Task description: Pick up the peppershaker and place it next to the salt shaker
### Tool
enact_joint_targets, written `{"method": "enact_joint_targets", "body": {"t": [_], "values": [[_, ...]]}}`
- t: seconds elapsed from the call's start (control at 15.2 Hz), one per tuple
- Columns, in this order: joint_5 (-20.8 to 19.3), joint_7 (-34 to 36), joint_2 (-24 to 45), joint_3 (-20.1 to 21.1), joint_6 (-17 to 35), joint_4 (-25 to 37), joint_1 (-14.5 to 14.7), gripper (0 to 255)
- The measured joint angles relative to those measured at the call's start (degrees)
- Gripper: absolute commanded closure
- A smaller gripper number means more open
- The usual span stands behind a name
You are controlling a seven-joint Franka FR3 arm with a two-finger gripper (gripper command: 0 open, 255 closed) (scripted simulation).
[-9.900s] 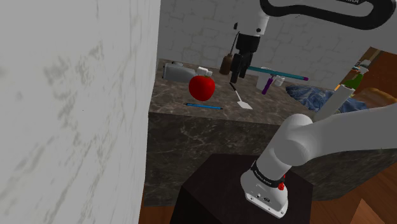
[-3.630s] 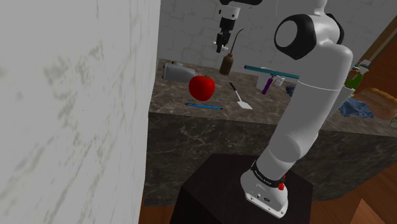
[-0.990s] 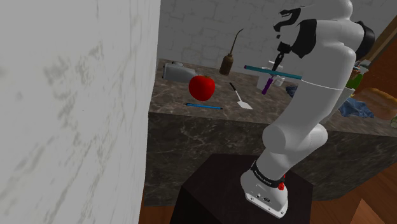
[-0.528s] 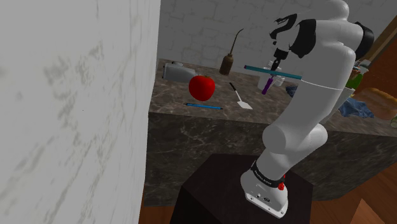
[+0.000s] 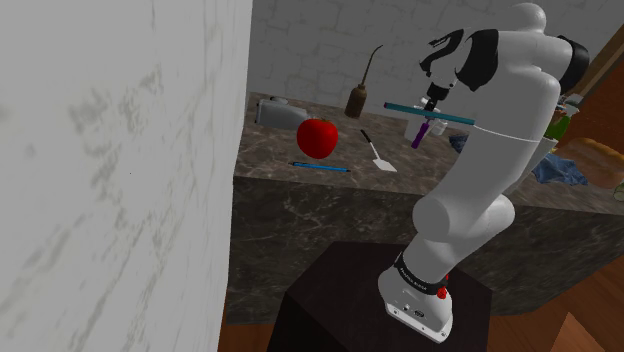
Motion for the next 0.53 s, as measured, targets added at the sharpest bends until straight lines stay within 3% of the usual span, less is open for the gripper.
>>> {"method": "enact_joint_targets", "body": {"t": [0.53], "values": [[1.32, -0.65, 0.86, 0.52, -1.48, 0.36, -0.60, 255]]}}
